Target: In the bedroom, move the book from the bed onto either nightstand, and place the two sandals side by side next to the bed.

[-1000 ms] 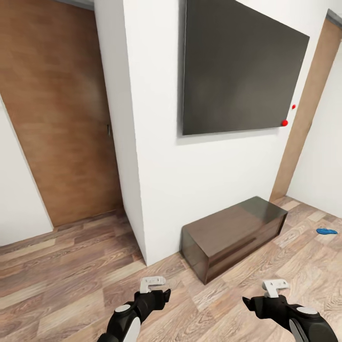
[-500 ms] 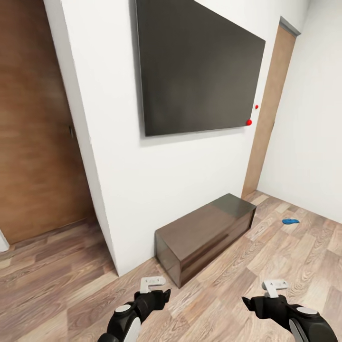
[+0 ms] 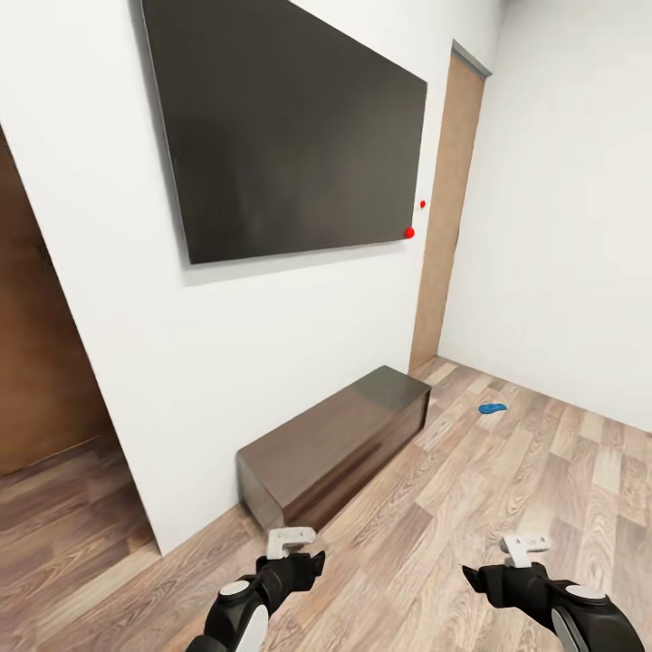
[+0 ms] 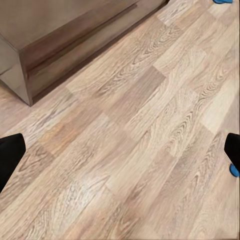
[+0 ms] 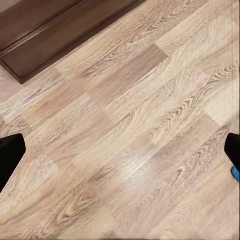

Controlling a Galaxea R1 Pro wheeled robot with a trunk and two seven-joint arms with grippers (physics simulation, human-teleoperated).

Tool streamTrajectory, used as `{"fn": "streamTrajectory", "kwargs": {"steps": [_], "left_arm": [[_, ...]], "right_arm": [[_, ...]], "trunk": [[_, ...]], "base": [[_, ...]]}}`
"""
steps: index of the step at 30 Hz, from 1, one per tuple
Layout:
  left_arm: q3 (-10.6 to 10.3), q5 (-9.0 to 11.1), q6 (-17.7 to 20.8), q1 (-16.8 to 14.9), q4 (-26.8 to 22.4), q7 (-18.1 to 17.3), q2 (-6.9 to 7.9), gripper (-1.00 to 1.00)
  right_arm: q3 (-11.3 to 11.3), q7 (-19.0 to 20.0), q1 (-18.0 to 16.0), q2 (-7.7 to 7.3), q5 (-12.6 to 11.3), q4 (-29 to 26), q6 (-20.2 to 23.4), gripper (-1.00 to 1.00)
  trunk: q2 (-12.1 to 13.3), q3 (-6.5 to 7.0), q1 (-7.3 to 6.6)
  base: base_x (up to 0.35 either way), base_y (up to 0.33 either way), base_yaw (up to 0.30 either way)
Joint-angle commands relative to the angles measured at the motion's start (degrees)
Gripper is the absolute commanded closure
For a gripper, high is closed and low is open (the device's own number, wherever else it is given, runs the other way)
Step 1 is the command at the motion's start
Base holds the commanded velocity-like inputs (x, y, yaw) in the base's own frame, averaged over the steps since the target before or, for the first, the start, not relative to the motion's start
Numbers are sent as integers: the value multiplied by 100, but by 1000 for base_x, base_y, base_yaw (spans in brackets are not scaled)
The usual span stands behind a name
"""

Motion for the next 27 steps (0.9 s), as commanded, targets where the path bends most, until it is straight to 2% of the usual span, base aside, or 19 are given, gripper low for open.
{"fn": "streamTrajectory", "kwargs": {"steps": [1, 14, 27], "left_arm": [[-7, 61, 25, -3, -10, 52, 1, -100], [-2, 73, 26, -4, -10, 41, 5, -100], [2, 100, 26, -4, -10, -12, 9, -100]], "right_arm": [[-4, 21, -4, -1, -2, -2, 24, -100], [2, 21, -9, 5, -2, -2, 22, -100], [5, 21, -9, 15, -2, -2, 22, -100]], "trunk": [[-4, -7, 0], [-4, -7, 0], [-4, -7, 0]], "base": [[23, -324, -268], [55, -295, -268], [275, -53, -268]]}}
